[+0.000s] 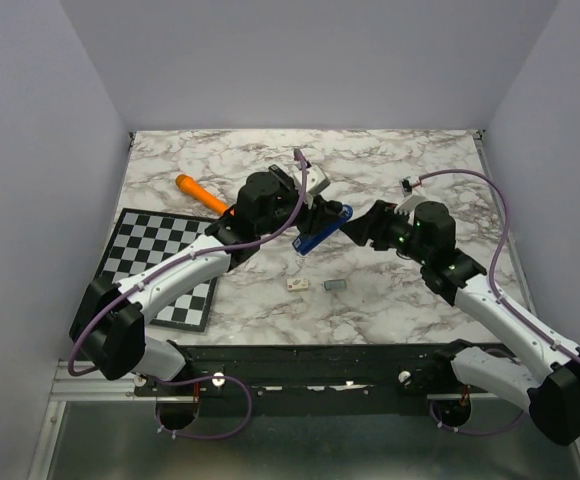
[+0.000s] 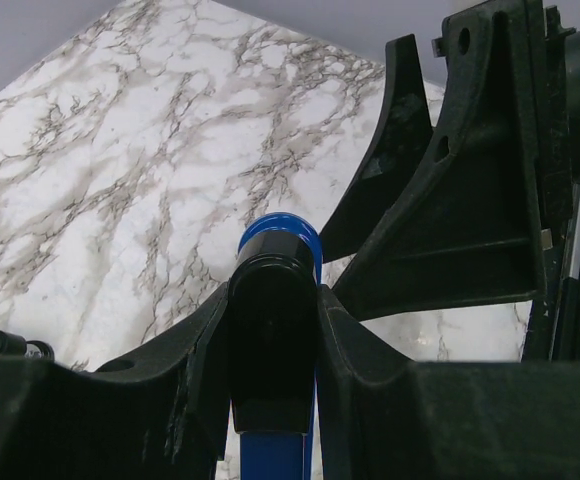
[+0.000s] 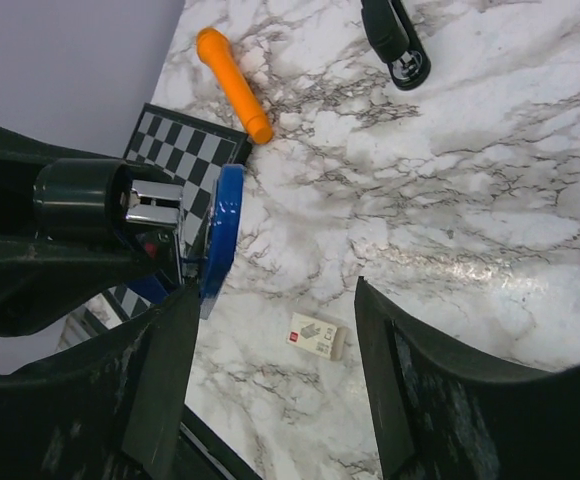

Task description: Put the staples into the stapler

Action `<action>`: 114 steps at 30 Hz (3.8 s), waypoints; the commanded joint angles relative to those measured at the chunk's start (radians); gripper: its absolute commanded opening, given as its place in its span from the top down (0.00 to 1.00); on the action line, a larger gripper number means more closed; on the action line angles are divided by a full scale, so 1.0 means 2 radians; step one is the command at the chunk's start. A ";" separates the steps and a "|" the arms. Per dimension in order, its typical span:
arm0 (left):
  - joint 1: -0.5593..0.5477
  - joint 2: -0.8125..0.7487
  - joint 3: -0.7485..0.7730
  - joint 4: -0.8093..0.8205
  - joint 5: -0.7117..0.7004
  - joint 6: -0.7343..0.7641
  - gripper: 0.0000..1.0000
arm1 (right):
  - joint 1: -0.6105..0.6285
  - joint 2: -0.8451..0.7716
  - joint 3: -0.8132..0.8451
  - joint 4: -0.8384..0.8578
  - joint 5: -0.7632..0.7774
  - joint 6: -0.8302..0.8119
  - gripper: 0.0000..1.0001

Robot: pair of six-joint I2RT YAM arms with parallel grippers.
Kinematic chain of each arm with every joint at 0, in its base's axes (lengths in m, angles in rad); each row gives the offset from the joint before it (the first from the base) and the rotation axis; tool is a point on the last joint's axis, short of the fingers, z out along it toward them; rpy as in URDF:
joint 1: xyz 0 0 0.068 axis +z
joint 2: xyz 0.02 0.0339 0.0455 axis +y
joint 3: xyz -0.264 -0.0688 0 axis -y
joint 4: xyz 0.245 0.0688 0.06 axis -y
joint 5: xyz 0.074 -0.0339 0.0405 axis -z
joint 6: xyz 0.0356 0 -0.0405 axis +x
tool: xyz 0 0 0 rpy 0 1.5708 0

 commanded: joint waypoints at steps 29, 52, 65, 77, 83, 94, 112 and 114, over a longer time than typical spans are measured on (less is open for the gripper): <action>-0.036 -0.070 -0.009 0.060 0.002 -0.009 1.00 | -0.001 0.025 -0.014 0.108 -0.011 0.114 0.94; -0.011 -0.393 -0.344 0.180 -0.393 -0.182 0.97 | -0.094 -0.012 -0.042 0.282 -0.096 0.322 0.99; -0.010 -0.425 -0.449 0.223 -0.417 -0.331 0.50 | -0.093 0.006 -0.054 0.380 -0.086 0.391 0.99; -0.008 -0.567 -0.482 0.099 -0.457 -0.347 0.10 | -0.093 0.018 -0.054 0.393 -0.066 0.395 0.99; -0.008 -0.632 -0.432 0.021 -0.442 -0.226 0.03 | -0.093 0.026 -0.055 0.390 -0.066 0.376 0.99; -0.008 -0.407 -0.238 -0.003 -0.190 0.018 0.01 | -0.094 0.041 -0.060 0.393 -0.092 0.346 0.99; -0.008 -0.137 -0.025 -0.064 -0.012 0.167 0.18 | -0.093 0.042 -0.074 0.406 -0.113 0.348 0.99; -0.008 -0.128 -0.018 -0.065 -0.012 0.174 0.22 | -0.093 0.042 -0.076 0.407 -0.115 0.349 0.99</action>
